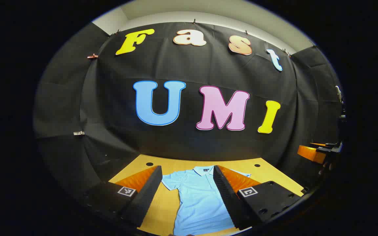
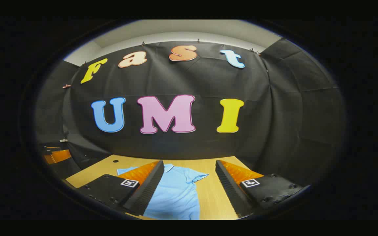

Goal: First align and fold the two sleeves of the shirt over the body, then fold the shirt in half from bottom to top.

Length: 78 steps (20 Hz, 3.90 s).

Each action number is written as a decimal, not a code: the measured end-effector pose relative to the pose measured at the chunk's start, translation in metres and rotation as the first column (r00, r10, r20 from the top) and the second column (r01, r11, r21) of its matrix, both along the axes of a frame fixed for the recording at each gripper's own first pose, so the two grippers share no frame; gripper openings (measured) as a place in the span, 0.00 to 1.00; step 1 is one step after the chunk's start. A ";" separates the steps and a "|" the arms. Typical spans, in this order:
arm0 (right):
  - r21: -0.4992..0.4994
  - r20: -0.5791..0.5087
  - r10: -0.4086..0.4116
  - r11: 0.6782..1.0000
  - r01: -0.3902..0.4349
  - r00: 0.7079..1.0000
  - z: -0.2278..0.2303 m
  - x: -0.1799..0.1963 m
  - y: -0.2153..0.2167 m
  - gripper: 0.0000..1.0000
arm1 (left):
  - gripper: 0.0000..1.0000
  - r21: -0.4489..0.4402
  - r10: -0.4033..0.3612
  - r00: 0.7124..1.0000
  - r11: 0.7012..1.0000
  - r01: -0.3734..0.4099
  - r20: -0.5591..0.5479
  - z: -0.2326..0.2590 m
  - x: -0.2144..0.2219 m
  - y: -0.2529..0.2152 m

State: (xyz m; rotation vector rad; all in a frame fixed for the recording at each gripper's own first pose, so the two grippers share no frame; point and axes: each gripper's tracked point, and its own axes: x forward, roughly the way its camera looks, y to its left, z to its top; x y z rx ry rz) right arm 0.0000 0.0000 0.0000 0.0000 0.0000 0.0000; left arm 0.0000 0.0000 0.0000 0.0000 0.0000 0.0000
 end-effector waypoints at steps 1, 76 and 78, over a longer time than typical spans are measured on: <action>-0.005 -0.003 -0.001 1.000 0.001 1.000 -0.002 0.006 -0.004 0.97 | 0.98 0.001 0.003 1.000 1.000 -0.003 -0.006 -0.002 0.004 -0.001; -0.217 -0.541 0.201 0.905 -0.366 0.817 -0.292 0.329 0.163 0.67 | 0.98 -0.099 0.226 0.930 0.960 -0.264 -0.290 -0.135 0.149 0.055; -0.186 -0.538 0.208 0.916 -0.355 0.817 -0.286 0.308 0.157 0.89 | 0.98 -0.102 0.222 0.931 0.960 -0.261 -0.291 -0.143 0.173 0.067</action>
